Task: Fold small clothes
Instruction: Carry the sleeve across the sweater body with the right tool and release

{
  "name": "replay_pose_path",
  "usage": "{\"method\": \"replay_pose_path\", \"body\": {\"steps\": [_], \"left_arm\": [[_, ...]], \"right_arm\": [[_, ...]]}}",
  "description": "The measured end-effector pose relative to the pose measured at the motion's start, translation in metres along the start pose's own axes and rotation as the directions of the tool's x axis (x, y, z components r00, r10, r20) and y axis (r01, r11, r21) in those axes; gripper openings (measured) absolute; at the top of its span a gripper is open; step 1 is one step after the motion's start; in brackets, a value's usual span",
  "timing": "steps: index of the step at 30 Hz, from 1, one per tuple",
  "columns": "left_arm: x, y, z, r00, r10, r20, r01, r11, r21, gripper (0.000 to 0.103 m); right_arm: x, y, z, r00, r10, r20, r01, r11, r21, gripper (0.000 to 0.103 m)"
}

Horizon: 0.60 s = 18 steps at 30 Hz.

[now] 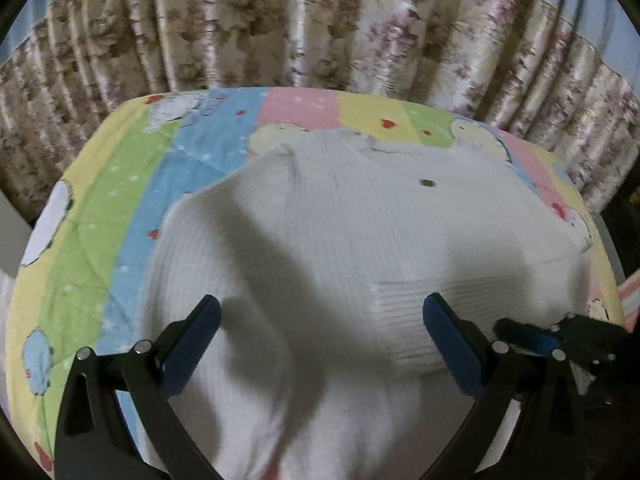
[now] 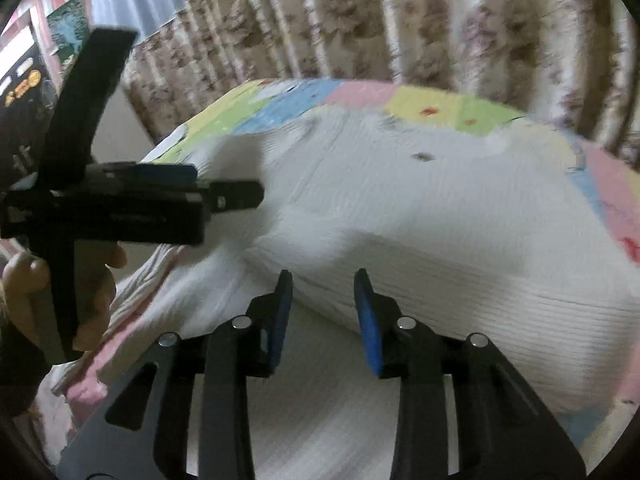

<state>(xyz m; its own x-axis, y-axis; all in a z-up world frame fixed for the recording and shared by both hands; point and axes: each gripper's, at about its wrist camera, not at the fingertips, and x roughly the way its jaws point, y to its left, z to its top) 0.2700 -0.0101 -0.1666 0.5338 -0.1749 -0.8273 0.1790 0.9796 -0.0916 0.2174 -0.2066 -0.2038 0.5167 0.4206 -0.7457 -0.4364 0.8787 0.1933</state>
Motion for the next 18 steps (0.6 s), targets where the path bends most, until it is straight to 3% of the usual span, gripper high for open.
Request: {"method": "replay_pose_path", "body": {"steps": [4, 11, 14, 16, 18], "left_arm": [[0.013, -0.030, 0.000, 0.999, -0.032, -0.016, 0.033, 0.997, 0.065, 0.101], [0.051, -0.081, -0.013, 0.998, -0.029, -0.060, 0.040, 0.979, 0.202, 0.101], [0.059, -0.092, -0.018, 0.998, -0.006, -0.066, 0.021, 0.972, 0.232, 0.088], [0.058, -0.094, -0.018, 0.997, -0.027, -0.067, 0.042, 0.973, 0.225, 0.073], [0.056, -0.098, -0.018, 0.997, -0.039, -0.066, 0.054, 0.970, 0.237, 0.049]], "right_arm": [[-0.024, -0.037, -0.012, 0.985, -0.172, 0.022, 0.171, 0.985, 0.033, 0.035], [-0.043, -0.092, -0.032, 0.954, -0.298, 0.026, 0.292, 0.946, 0.140, 0.038], [-0.049, -0.111, -0.042, 0.944, -0.330, 0.022, 0.321, 0.930, 0.180, 0.038], [-0.053, -0.122, -0.048, 0.939, -0.344, 0.015, 0.334, 0.920, 0.206, 0.039], [-0.053, -0.132, -0.051, 0.939, -0.344, 0.012, 0.331, 0.913, 0.238, 0.039]]}}
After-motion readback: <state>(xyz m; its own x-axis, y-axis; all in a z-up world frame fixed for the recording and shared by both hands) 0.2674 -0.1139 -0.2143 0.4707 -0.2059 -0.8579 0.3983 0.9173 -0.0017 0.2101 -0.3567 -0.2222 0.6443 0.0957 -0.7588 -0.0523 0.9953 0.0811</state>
